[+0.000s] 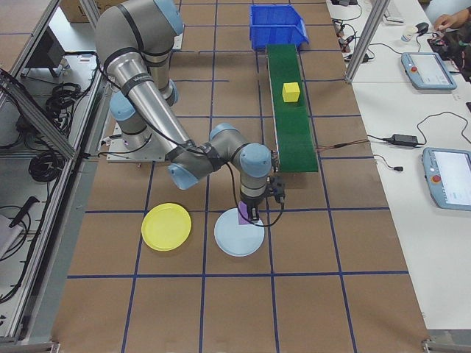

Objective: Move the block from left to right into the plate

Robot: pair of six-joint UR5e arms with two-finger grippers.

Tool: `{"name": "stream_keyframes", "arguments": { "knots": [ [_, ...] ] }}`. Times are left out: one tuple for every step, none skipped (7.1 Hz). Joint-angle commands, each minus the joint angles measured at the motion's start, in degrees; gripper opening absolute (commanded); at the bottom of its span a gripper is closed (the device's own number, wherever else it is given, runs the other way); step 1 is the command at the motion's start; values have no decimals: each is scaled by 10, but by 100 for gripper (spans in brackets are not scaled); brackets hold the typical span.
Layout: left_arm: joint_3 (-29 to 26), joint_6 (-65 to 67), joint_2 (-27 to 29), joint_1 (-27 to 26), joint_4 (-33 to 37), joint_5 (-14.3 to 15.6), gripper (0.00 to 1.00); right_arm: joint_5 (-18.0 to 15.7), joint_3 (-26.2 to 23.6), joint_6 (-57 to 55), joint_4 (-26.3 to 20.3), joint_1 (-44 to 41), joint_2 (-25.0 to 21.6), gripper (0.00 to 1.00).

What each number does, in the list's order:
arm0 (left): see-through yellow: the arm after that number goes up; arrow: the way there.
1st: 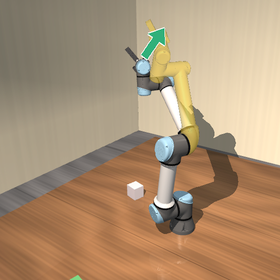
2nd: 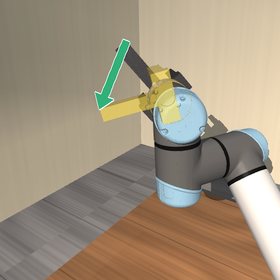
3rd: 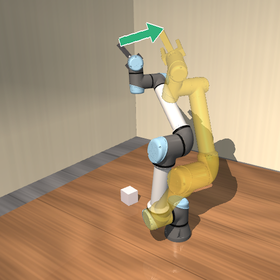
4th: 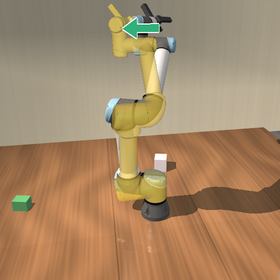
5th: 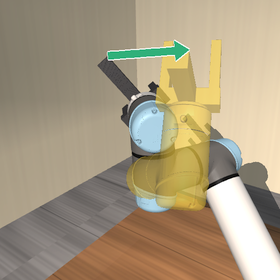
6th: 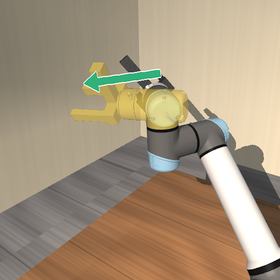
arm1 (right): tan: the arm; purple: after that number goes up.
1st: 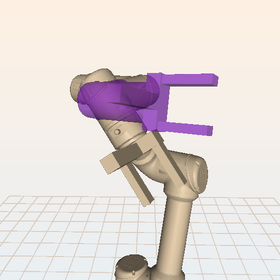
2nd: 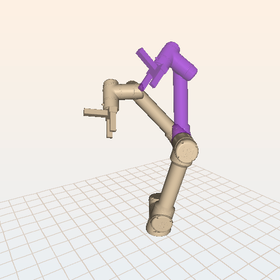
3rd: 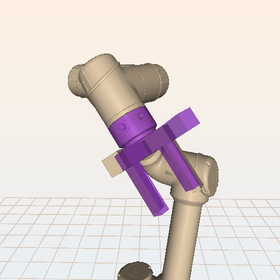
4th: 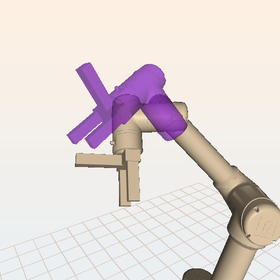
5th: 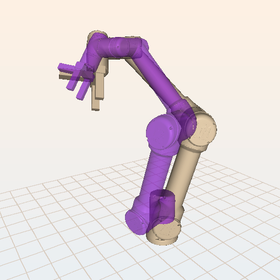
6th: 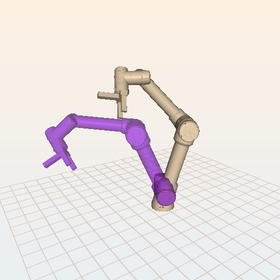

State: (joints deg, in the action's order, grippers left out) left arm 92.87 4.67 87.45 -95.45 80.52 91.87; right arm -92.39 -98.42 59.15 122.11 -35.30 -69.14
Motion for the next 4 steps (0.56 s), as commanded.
{"name": "stream_keyframes", "arguments": {
  "knots": [
    [-1, 1, 1, 1, -2, -1, 100, 2, -26, 17, 63, 30, 8, 57],
    [-1, 2, 2, 1, -2, -3, 100, 20, -26, 14, 63, 30, 13, 91],
    [-1, 1, 1, 1, -2, -2, 100, 75, -26, 14, 64, 30, 16, 100],
    [-1, 2, 2, 0, -2, -3, 100, 88, -20, 14, 65, 30, 15, 100]
  ]
}}
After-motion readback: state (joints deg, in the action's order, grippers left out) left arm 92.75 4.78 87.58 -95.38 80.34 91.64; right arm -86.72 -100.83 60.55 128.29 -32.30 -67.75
